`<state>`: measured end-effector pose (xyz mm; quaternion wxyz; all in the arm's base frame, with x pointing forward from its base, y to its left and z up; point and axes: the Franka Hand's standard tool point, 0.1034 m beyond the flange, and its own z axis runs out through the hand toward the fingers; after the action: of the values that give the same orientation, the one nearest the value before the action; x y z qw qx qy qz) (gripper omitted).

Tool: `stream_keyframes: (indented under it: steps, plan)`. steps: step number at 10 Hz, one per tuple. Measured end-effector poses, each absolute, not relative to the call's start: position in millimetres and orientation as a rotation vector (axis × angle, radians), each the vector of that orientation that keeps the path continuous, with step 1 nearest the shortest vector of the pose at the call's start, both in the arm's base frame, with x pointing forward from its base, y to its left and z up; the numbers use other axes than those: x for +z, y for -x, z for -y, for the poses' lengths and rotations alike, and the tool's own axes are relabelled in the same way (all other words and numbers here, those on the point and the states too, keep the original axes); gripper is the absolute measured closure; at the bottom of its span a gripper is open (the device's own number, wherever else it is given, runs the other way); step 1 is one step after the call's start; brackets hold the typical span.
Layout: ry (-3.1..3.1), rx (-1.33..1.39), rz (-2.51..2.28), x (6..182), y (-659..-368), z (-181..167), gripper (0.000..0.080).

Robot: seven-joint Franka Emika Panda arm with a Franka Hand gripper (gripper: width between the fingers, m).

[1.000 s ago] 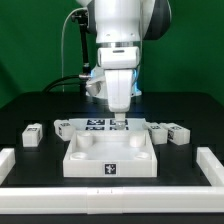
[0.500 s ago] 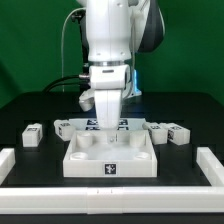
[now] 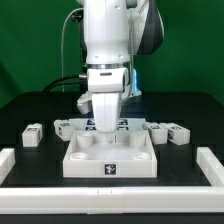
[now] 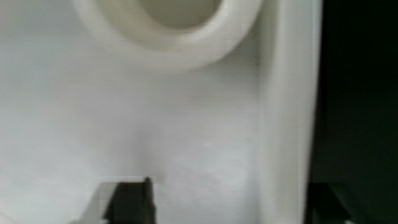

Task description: Assemble one leg

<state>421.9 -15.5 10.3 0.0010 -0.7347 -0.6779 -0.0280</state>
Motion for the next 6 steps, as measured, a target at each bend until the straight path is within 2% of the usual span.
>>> stream_keyframes:
  steps: [1,2,3,6]
  plan:
    - [2.307,-0.086,2.127,10.0,-421.1,15.5,0.0622]
    - [2.307,-0.086,2.127,10.0,-421.1,15.5,0.0622]
    - [2.309,-0.086,2.125,10.0,-421.0,15.8,0.0742]
    - [2.309,-0.086,2.124,9.9,-421.0,15.9,0.0742]
